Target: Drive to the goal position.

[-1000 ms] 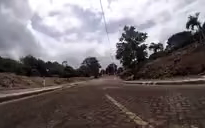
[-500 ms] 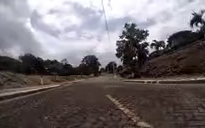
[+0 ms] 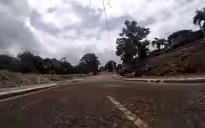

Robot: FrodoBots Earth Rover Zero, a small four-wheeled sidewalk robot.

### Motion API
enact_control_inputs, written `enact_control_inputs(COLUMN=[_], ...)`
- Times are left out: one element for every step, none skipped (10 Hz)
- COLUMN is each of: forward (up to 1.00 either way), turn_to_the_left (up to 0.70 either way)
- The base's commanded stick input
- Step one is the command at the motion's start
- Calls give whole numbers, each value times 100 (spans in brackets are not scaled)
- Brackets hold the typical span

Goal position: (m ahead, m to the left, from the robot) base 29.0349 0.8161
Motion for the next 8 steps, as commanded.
enact_control_inputs(forward=[85,85,85,85,85,85,85,85], turn_to_the_left=[0,0,0,0,0,0,0,-25])
